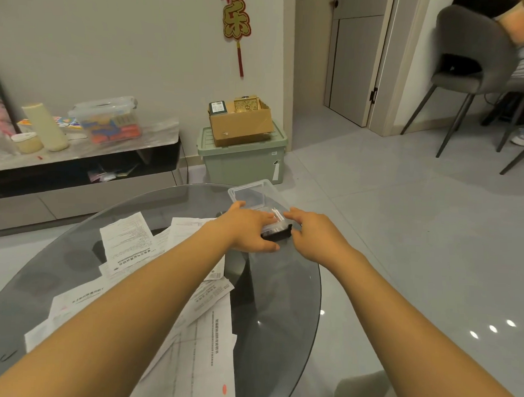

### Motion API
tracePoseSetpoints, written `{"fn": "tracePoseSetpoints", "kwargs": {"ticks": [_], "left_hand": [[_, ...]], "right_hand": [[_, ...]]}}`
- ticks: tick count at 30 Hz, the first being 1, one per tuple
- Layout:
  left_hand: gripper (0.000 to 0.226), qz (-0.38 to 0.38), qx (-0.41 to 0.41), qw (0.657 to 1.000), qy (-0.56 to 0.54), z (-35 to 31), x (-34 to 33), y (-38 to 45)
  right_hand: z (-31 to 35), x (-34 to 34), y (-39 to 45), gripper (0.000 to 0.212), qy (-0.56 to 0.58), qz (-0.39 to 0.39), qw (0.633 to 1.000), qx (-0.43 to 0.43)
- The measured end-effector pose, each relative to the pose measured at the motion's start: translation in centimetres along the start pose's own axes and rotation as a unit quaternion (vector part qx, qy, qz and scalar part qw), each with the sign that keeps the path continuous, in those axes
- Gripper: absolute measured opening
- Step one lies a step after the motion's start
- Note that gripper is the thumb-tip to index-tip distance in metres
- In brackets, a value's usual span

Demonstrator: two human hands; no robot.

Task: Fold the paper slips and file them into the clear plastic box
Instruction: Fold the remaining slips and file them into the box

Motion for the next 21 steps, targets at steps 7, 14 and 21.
{"fn": "tracePoseSetpoints", "kwargs": {"ticks": [7,14,21], "left_hand": [[0.076,-0.005,-0.011,1.0,-0.002,-0.3,0.2,0.8],[0.076,-0.063,0.017,0.997,-0.038,0.7,0.8,-0.5],[0.072,-0.114,0.034,0.99,-0.08,0.6,0.7,-4.7]], "right_hand": [[0.1,-0.1,0.3,0.05,-0.003,-0.003,1.0,-0.002],[0.1,-0.5,0.3,0.051,-0.043,0.004,0.999,0.003],[1.3,-0.2,-0.6,0.05,-0.102,-0.008,0.993,0.055]]}}
Point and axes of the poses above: each hand's wrist, its own y-axis towards the middle knuckle, its own x-axis out of the back of the hand, z = x × y, the point moved 5 cm from there along y, towards the middle knuckle, and after that the axes turned 10 degrees about y, right-handed, at the moved point
